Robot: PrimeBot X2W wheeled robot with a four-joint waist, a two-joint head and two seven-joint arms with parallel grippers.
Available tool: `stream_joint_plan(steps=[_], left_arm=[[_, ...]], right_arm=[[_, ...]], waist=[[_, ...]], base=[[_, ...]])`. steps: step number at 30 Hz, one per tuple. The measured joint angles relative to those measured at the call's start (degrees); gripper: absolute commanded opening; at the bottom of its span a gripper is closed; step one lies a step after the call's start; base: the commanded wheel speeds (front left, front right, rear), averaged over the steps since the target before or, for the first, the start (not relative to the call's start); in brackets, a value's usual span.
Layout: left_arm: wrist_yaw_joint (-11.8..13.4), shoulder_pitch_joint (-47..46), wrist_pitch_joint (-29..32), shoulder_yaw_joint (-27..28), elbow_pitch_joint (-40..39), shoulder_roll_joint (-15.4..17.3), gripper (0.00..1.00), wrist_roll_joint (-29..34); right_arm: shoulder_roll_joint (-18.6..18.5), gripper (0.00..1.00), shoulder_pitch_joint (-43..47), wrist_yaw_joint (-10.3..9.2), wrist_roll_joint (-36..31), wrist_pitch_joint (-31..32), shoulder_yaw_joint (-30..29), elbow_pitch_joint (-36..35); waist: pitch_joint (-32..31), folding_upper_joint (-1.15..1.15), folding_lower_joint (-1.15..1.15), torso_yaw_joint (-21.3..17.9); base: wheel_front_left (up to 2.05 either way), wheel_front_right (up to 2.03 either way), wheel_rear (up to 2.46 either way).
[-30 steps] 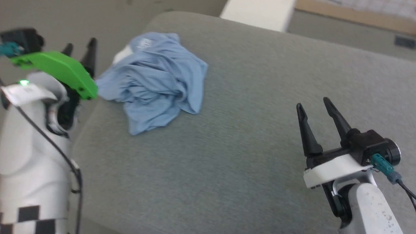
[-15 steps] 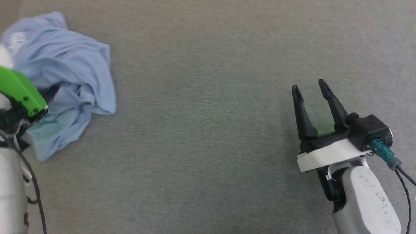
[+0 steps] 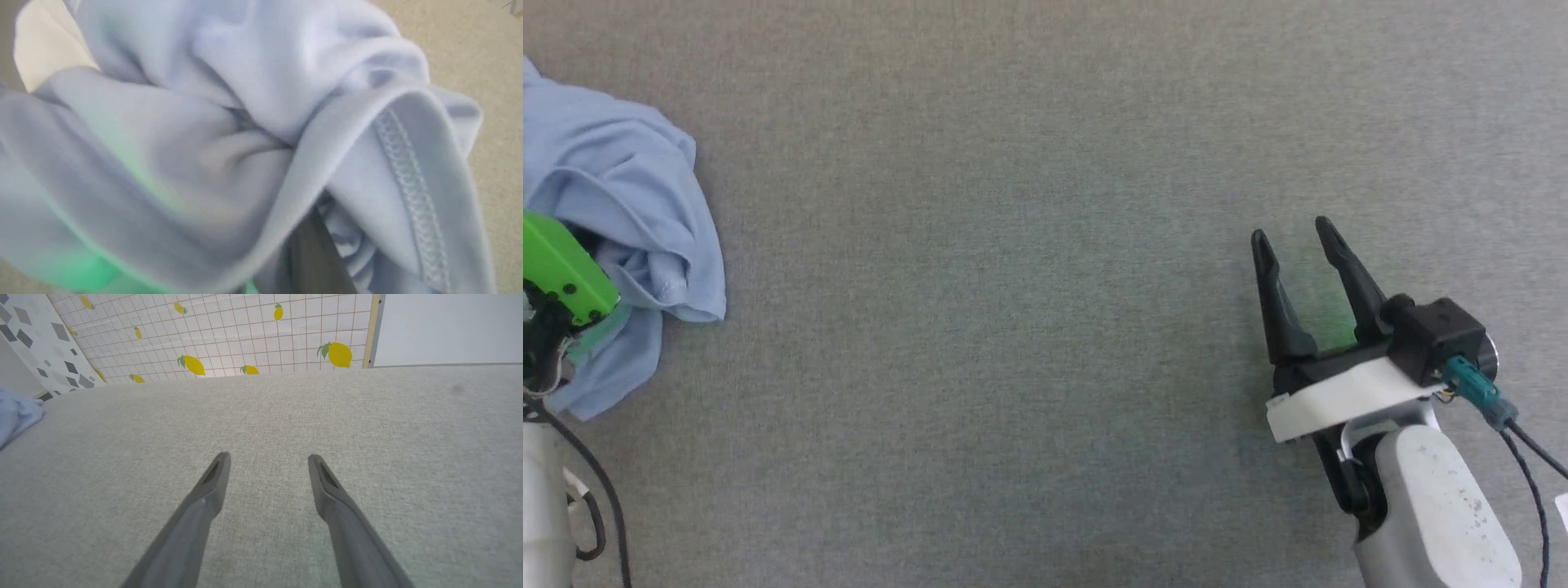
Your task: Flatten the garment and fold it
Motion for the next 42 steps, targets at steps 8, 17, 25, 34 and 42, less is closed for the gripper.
stream_joint_plan(steps=[8, 17, 25, 34, 42], left_arm=[[-4.4, -7.2, -27.0, -5.0, 1.6, 1.1, 0.0, 10.9], [-7.4, -13.6, -38.8, -13.5, -0.2, -4.2, 0.0, 14.9], [-9.1, -13.7, -39.7, -20.9, 0.6, -14.2, 0.0, 12.5], [-11.1, -6.4, -33.9, -30.6, 14.8, -21.3, 0.0, 7.6], [-12.2, -1.9, -13.4, -38.9, 29.0, -22.2, 0.0, 0.2]], right_arm=[[0.0, 1.0, 6.1, 0.0, 0.0, -0.1, -2.4, 0.9], [0.0, 1.0, 11.7, 0.0, 0.0, 0.5, -6.0, -0.7], [0.0, 1.0, 14.0, 0.0, -0.1, 2.6, -7.1, -3.7], [0.0, 1.0, 15.8, 0.0, -0.6, 4.9, -6.4, -6.1], [0.0, 1.0, 16.2, 0.0, -0.5, 5.5, -6.0, -6.9]], waist=[[-8.0, 0.0, 0.0, -0.5], [-19.1, 0.0, -0.01, -0.7], [-24.3, 0.0, -0.02, -5.0], [-26.0, 0.0, -0.02, -12.9], [-25.8, 0.0, -0.02, -18.4]], base=[[0.0, 0.0, 0.0], [0.0, 0.0, 0.0], [0.0, 0.0, 0.0], [0.0, 0.0, 0.0], [0.0, 0.0, 0.0]])
